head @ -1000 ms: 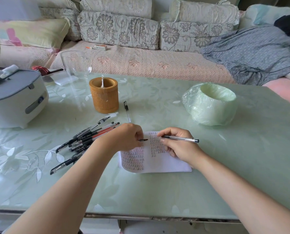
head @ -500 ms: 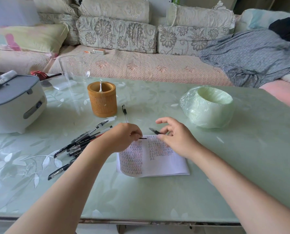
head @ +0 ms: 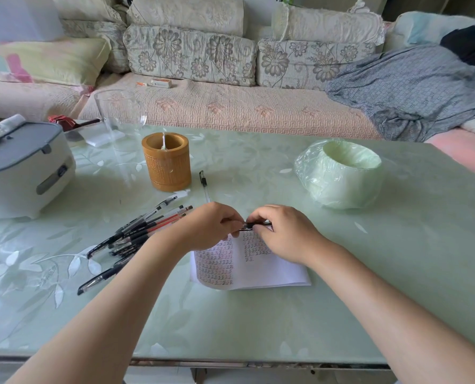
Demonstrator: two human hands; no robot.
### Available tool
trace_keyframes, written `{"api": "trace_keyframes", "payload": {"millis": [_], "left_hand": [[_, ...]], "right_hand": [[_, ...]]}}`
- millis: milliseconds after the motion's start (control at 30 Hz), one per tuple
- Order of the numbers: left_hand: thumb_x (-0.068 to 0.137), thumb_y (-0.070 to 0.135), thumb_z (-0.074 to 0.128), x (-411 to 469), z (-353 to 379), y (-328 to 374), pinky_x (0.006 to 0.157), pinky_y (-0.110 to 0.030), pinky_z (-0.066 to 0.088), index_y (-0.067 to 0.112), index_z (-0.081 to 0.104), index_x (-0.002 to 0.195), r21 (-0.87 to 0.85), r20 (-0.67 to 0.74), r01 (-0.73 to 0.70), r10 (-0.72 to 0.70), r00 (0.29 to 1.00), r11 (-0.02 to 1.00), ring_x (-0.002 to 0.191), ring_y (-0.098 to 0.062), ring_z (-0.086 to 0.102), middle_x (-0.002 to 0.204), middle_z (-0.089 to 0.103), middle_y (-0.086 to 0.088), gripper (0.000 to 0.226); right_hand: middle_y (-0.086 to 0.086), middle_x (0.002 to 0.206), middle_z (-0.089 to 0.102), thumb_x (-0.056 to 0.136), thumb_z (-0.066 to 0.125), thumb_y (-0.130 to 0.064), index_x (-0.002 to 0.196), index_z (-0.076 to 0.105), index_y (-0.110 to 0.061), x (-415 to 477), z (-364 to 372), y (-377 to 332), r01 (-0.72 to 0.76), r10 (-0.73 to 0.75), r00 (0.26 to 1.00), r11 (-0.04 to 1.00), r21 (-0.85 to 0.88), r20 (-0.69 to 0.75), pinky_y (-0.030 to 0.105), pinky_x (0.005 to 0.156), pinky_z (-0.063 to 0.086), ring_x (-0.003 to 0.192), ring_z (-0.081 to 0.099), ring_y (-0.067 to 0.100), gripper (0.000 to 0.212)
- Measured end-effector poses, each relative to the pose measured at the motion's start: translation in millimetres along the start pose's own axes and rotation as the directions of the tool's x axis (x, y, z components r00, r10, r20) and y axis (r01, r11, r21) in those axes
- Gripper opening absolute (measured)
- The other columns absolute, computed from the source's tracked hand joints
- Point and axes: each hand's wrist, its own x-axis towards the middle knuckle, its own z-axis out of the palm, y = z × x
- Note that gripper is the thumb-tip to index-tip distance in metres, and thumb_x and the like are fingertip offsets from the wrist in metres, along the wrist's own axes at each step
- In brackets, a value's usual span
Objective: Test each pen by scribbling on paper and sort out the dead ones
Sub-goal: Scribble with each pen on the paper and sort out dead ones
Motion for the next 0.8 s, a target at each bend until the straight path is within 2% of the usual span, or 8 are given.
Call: {"api": "trace_keyframes", "payload": {"millis": [67, 167, 333, 433, 567, 667, 733, 800], "left_hand": [[0.095, 0.034, 0.056, -2, 0, 5, 0.065, -0.032, 0.052, 0.026, 0.073, 0.082, -0.024, 0.015, 0.025, -0.025, 1.0, 0.999, 0.067, -0.019, 0.063, 0.078, 0.072, 0.001, 0.023], [0.093, 0.039, 0.059, -5, -1, 10, 0.047, -0.02, 0.037, 0.023, 0.075, 0.075, -0.077, 0.07, 0.085, -0.08, 0.994, 0.993, 0.052, -0.013, 0.046, 0.06, 0.064, 0.006, 0.029], [0.088, 0.04, 0.066, -10, 4, 10, 0.061, -0.027, 0.044, 0.022, 0.077, 0.077, -0.201, 0.118, 0.104, -0.081, 0.99, 0.974, 0.059, -0.013, 0.051, 0.067, 0.069, 0.001, 0.024], [0.087, 0.039, 0.068, -12, 6, 10, 0.055, -0.015, 0.043, 0.031, 0.077, 0.068, -0.242, 0.102, 0.109, -0.086, 0.991, 0.964, 0.056, -0.008, 0.055, 0.065, 0.068, 0.007, 0.022], [0.086, 0.034, 0.07, -14, 11, 15, 0.051, -0.012, 0.041, 0.022, 0.079, 0.076, -0.223, 0.06, 0.075, -0.064, 0.996, 0.972, 0.053, -0.005, 0.057, 0.061, 0.067, 0.006, 0.018], [0.084, 0.033, 0.069, -14, 11, 18, 0.056, -0.026, 0.05, 0.018, 0.079, 0.076, -0.169, 0.027, 0.05, -0.046, 0.999, 0.984, 0.055, -0.008, 0.055, 0.067, 0.07, -0.003, 0.019], [0.083, 0.032, 0.068, -13, 8, 19, 0.055, -0.033, 0.048, 0.02, 0.078, 0.074, -0.15, -0.01, 0.032, -0.034, 0.999, 0.988, 0.055, -0.012, 0.051, 0.067, 0.071, -0.003, 0.018], [0.084, 0.03, 0.067, -11, 3, 17, 0.051, -0.031, 0.041, 0.021, 0.076, 0.073, -0.093, -0.09, 0.006, -0.014, 0.996, 0.996, 0.052, -0.016, 0.047, 0.063, 0.067, -0.002, 0.017]], "right_hand": [[-0.01, 0.099, 0.067, 0.089, 0.054, -0.028, 0.102, 0.069, -0.03, -1, 0, 0, 0.022, -0.022, 1.0, 0.998, -0.064, 0.005, 0.03, 0.078, 0.047, 0.094, 0.06, 0.015, 0.019], [-0.007, 0.085, 0.062, 0.085, 0.052, -0.048, 0.088, 0.063, -0.024, -5, 2, -2, 0.098, -0.094, 0.995, 0.959, -0.264, 0.025, 0.032, 0.068, 0.043, 0.088, 0.059, 0.021, 0.026], [-0.004, 0.062, 0.053, 0.079, 0.039, -0.077, 0.065, 0.045, -0.021, -7, 11, -14, 0.123, -0.124, 0.992, 0.868, -0.482, 0.029, 0.032, 0.059, 0.037, 0.069, 0.057, 0.024, 0.058], [-0.004, 0.053, 0.045, 0.077, 0.037, -0.081, 0.059, 0.045, -0.019, -4, 11, -15, 0.107, -0.096, 0.994, 0.846, -0.523, 0.048, 0.03, 0.054, 0.037, 0.059, 0.051, 0.024, 0.065], [-0.002, 0.05, 0.043, 0.081, 0.04, -0.073, 0.056, 0.043, -0.017, -7, 10, -14, 0.091, -0.088, 0.996, 0.842, -0.532, 0.031, 0.029, 0.049, 0.028, 0.056, 0.05, 0.027, 0.062], [-0.002, 0.054, 0.048, 0.083, 0.039, -0.074, 0.061, 0.047, -0.019, -7, 13, -12, 0.09, -0.081, 0.996, 0.865, -0.494, 0.04, 0.03, 0.049, 0.028, 0.058, 0.051, 0.025, 0.06], [-0.004, 0.065, 0.06, 0.083, 0.044, -0.073, 0.07, 0.053, -0.021, -4, 13, -9, 0.091, -0.079, 0.996, 0.91, -0.404, 0.047, 0.031, 0.054, 0.035, 0.066, 0.058, 0.023, 0.054], [-0.009, 0.084, 0.065, 0.083, 0.054, -0.064, 0.085, 0.052, -0.026, 0, 10, -5, 0.07, -0.058, 0.996, 0.972, -0.223, 0.061, 0.032, 0.063, 0.041, 0.079, 0.061, 0.019, 0.038]]}}
